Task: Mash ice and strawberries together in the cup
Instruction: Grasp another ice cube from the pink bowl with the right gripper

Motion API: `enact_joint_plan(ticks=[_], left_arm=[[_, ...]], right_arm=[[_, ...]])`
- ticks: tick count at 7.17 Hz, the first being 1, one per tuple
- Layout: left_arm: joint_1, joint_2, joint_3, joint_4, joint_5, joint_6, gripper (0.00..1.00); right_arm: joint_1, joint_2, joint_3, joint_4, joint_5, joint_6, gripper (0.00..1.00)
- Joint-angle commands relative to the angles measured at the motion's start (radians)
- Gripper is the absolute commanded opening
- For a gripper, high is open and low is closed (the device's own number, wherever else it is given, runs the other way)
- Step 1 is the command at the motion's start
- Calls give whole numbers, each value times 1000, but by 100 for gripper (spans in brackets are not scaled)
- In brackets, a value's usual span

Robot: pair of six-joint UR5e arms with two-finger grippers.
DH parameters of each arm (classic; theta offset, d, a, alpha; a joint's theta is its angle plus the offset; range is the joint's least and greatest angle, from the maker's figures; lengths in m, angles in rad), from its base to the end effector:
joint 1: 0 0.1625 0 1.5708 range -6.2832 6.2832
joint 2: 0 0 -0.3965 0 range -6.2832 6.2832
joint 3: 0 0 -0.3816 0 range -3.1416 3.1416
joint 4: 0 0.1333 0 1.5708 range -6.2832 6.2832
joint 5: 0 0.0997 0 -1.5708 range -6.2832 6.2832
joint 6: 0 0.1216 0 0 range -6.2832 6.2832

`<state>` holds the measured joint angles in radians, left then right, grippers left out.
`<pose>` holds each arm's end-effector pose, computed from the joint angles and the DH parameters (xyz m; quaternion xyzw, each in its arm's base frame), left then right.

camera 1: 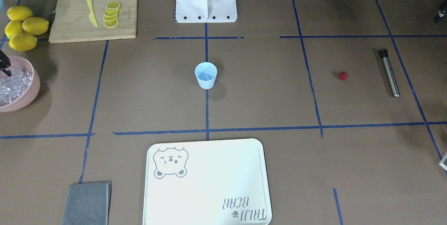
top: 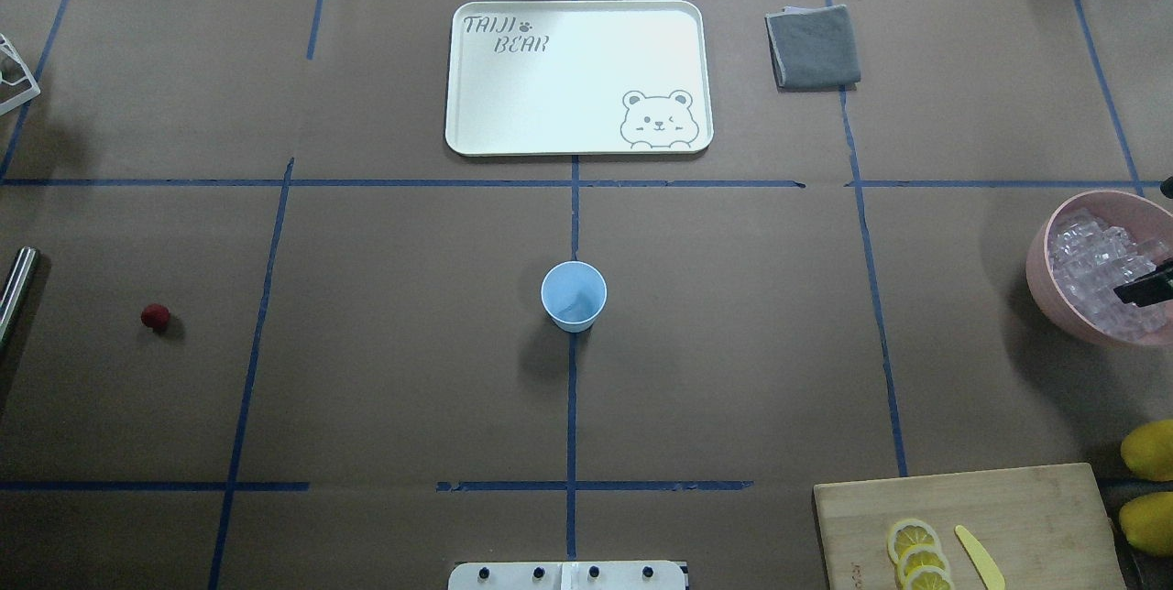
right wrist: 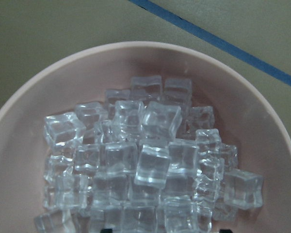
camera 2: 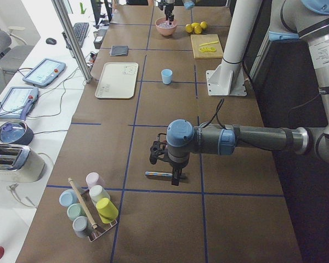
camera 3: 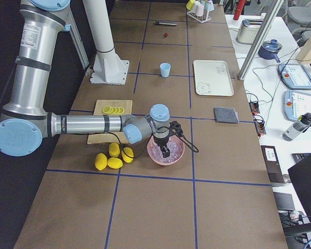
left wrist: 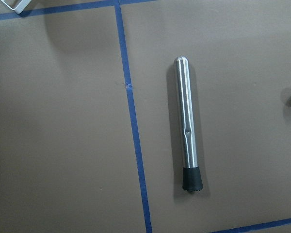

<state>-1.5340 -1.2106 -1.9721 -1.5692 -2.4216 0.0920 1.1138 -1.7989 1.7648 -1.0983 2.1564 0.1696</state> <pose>-0.0292 -0.3456 0.5941 0.0294 0.4120 0.0667 0.9083 -0.1282 -0.4106 0.6112 0.1112 -0.3322 -0.1959 0.9159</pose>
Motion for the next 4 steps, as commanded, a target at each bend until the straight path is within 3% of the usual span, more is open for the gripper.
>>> enact_joint_plan(ticks=[1,4], left_arm=[[0,0,-4,0,-1,0,100],[0,0,-4,0,-1,0,100]], right_arm=[[0,7,-5,0,-30,-1,74],[0,12,-13,0,-35,-1,68]])
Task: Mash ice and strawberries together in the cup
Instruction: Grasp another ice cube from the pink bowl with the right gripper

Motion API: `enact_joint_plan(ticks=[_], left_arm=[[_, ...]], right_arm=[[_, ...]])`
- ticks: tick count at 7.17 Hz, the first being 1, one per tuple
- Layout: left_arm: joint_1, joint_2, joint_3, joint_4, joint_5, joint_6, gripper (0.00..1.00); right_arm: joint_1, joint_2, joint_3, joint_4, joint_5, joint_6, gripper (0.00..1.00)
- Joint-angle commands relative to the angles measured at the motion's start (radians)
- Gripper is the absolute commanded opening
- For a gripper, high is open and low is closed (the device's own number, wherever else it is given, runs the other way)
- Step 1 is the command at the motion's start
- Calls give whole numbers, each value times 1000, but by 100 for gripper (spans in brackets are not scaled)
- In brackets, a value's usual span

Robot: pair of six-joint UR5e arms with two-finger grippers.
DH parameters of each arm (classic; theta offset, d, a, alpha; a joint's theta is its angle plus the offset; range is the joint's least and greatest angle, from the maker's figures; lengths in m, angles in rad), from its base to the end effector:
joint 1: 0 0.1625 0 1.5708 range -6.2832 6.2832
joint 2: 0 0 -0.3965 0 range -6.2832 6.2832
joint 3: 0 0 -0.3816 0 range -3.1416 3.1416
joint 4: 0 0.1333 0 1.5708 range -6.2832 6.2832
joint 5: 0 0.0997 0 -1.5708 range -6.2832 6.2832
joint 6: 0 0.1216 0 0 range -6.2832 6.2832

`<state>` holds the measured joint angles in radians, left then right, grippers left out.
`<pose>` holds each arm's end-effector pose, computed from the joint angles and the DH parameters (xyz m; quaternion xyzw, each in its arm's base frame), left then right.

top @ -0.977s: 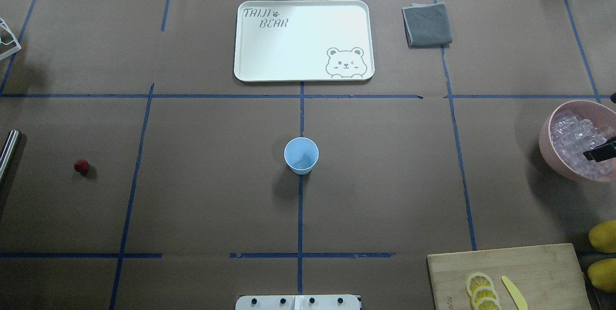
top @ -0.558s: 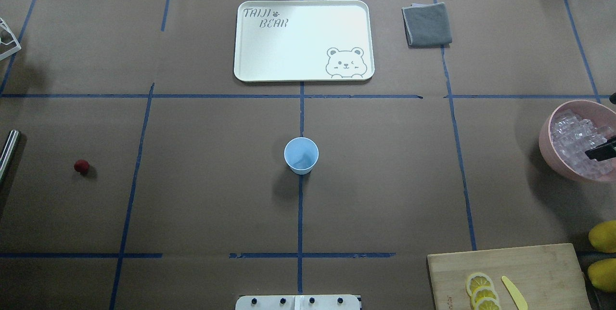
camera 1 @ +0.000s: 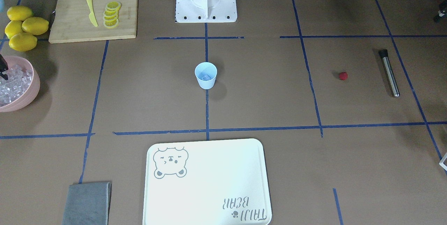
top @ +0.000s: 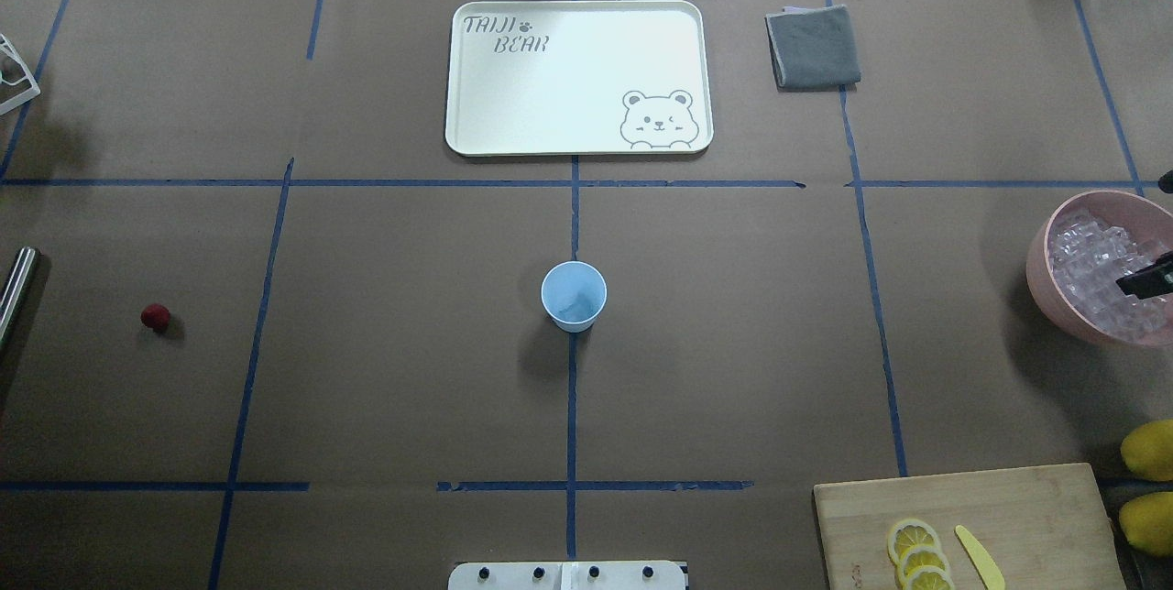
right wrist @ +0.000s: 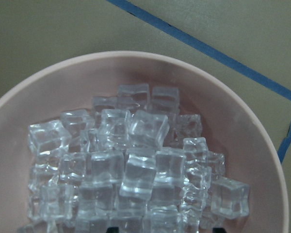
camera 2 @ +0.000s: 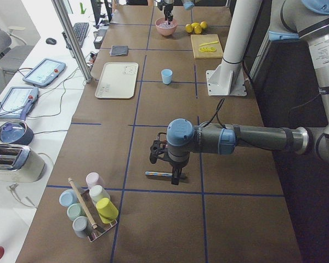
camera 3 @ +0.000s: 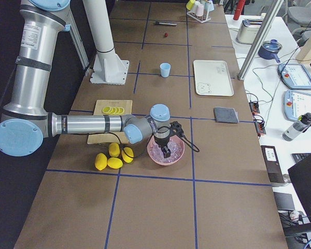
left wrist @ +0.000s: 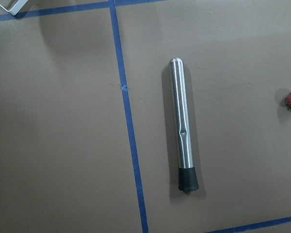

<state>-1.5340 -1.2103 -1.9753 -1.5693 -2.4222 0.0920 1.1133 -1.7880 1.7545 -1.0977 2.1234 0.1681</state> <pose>-0.0291 -0.3457 0.5925 0.0307 0.4122 0.0674 0.9081 -0.1277 -0.4167 0.6137 0.1177 -0.3179 -0.1942 0.9205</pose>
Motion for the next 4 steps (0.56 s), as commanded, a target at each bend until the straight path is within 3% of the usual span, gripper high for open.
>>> enact_joint_plan(ticks=[1,3,4], left_arm=[[0,0,1,0,0,0,100],[0,0,0,0,0,0,100],[0,0,1,0,0,0,100]], right_arm=[[0,1,-3,1,-2,1,64],[-1,1,-9,1,-2,1,30],[0,2,-7,1,-2,-1,4]])
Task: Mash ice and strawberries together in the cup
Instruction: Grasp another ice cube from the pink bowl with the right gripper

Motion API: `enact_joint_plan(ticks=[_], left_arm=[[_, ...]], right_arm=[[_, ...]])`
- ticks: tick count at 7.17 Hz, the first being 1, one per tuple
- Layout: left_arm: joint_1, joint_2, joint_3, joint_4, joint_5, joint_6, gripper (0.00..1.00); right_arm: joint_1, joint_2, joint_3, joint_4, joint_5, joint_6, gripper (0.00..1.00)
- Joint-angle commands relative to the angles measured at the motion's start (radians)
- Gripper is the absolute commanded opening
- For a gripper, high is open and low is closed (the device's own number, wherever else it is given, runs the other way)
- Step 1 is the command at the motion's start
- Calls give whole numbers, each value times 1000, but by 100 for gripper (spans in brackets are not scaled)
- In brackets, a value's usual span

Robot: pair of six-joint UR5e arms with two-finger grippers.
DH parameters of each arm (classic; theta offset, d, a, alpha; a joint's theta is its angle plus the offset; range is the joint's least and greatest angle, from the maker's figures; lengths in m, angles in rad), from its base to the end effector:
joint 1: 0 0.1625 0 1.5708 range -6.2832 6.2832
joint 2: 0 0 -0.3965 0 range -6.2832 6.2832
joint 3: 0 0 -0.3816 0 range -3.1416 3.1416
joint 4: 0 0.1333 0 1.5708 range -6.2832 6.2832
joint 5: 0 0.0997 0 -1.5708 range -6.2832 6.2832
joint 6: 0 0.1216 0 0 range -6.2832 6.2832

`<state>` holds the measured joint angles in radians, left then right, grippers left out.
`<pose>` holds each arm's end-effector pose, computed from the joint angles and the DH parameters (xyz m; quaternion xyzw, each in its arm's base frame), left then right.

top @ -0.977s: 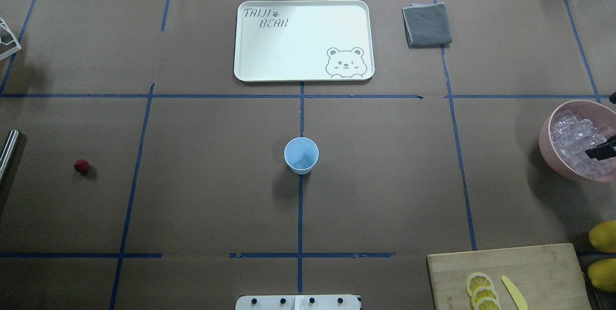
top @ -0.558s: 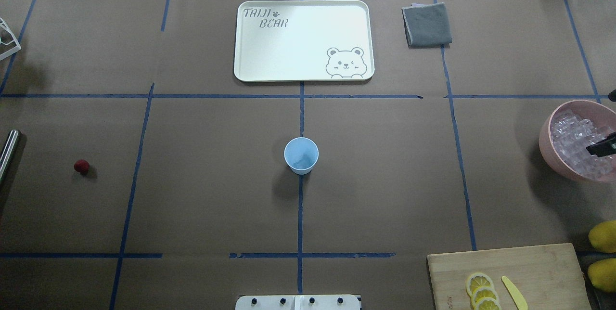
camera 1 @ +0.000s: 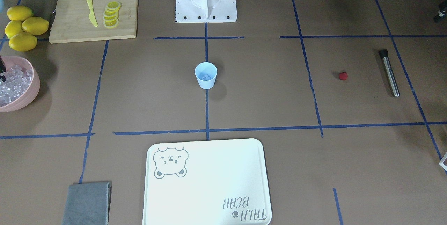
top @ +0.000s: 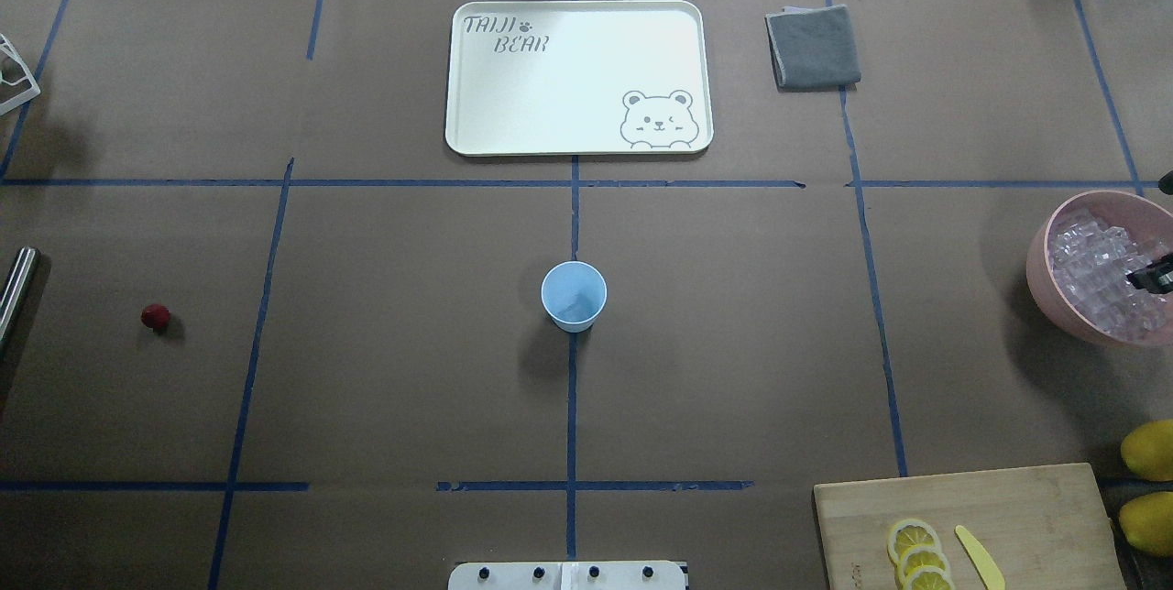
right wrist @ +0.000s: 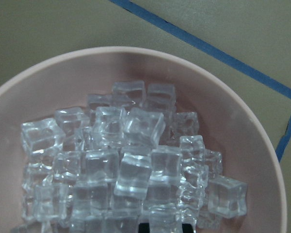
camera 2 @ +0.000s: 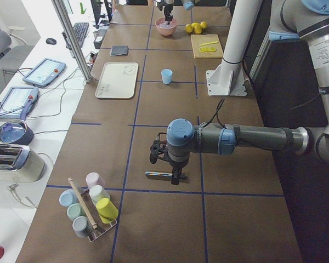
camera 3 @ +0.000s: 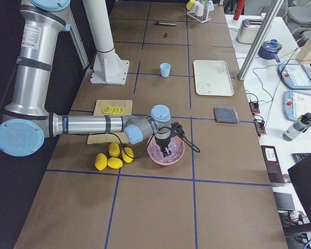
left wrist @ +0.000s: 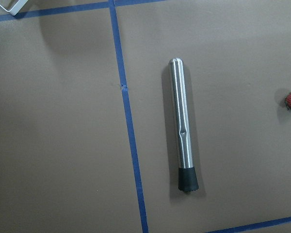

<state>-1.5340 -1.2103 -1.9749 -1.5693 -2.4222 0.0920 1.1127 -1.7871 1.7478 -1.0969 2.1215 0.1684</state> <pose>-0.0291 -0.3457 0.5927 0.0306 0.4122 0.0673 0.9081 -0.1278 -0.4167 0.6168 0.1156 -0.3165 -0.1936 0.9214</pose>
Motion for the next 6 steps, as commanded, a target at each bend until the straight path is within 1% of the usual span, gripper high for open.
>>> enact_joint_plan(ticks=[1,2,3,4,5,6], left_arm=[[0,0,-1,0,0,0,100],[0,0,-1,0,0,0,100],[0,0,-1,0,-1,0,100],[0,0,-4,0,-2,0,100],[0,0,-9,0,-2,0,100],[0,0,-13,0,-2,0,100]], right_arm=[[1,6,-1,0,0,0,0],[2,6,9,0,8,-1,0],[50,5,27,-1,27,-6,0],[67,-11,80,-6,64,-6,0],[81,-31,143,-50,86,-4,0],[79,-28,230,-143,95,12,0]])
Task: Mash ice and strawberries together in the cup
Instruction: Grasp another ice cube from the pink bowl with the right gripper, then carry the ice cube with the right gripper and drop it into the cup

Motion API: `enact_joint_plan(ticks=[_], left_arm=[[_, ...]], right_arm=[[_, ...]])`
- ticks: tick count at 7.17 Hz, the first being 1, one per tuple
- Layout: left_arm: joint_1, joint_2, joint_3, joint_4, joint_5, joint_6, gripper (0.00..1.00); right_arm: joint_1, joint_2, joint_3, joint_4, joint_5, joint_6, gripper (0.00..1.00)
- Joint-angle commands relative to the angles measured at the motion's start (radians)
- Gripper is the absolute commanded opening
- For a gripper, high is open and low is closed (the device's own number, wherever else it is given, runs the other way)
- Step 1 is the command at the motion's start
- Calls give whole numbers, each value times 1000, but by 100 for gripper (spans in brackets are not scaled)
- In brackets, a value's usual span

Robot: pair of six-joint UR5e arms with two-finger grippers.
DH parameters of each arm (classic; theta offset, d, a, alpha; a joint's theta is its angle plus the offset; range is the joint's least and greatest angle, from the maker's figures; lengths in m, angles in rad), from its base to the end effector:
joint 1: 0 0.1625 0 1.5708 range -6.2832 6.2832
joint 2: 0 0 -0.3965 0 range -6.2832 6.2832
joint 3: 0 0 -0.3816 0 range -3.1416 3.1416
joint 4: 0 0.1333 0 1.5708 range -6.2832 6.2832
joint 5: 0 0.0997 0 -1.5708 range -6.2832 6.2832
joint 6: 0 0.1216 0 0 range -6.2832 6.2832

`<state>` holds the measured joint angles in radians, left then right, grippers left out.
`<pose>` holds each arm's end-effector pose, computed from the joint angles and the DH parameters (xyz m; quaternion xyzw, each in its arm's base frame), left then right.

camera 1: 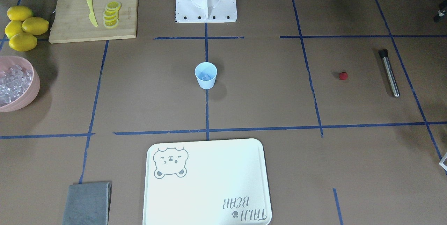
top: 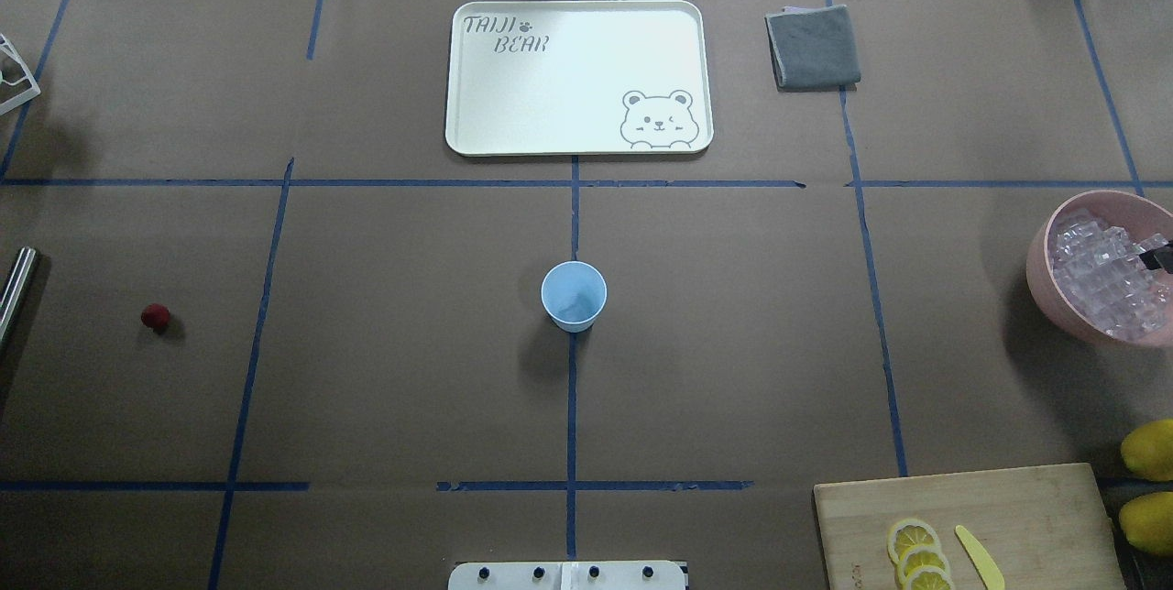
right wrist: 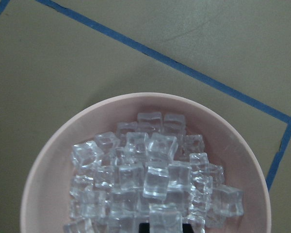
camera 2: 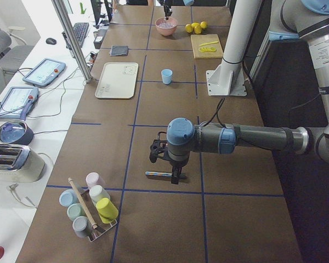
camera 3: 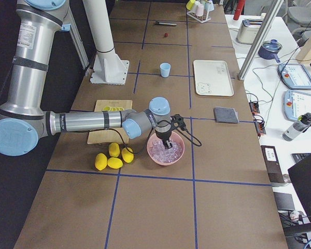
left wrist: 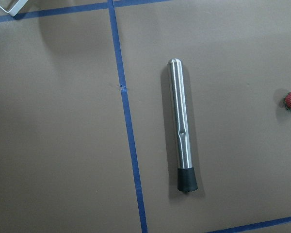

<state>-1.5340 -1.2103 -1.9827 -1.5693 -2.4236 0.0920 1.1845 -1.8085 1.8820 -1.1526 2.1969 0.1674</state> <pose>-0.0290 -0.3461 0.5888 0.0341 0.4127 0.0689 0.9076 -0.1014 -0.4139 0.5596 0.1411 -0.3506 -0.1753 0.9091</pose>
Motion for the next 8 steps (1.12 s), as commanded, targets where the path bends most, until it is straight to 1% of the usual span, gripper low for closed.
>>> enact_joint_plan(ticks=[1,2,3,4,6,7,8], left_arm=[[0,0,-7,0,0,0,100],[0,0,-8,0,0,0,100],[0,0,-7,0,0,0,100],[0,0,-8,0,0,0,100],[0,0,-7,0,0,0,100],[0,0,-8,0,0,0,100],[0,0,-8,0,-2,0,100]], right_arm=[[6,14,182,-193,44,65,0],[0,41,215,-203,97,187,0],[-26,102,226,-202,142,334,0],[-84,171,239,-200,145,495,0],[-221,344,238,-202,130,840,0],[-305,426,233,-203,69,992,1],[-426,521,217,-208,-37,1168,1]])
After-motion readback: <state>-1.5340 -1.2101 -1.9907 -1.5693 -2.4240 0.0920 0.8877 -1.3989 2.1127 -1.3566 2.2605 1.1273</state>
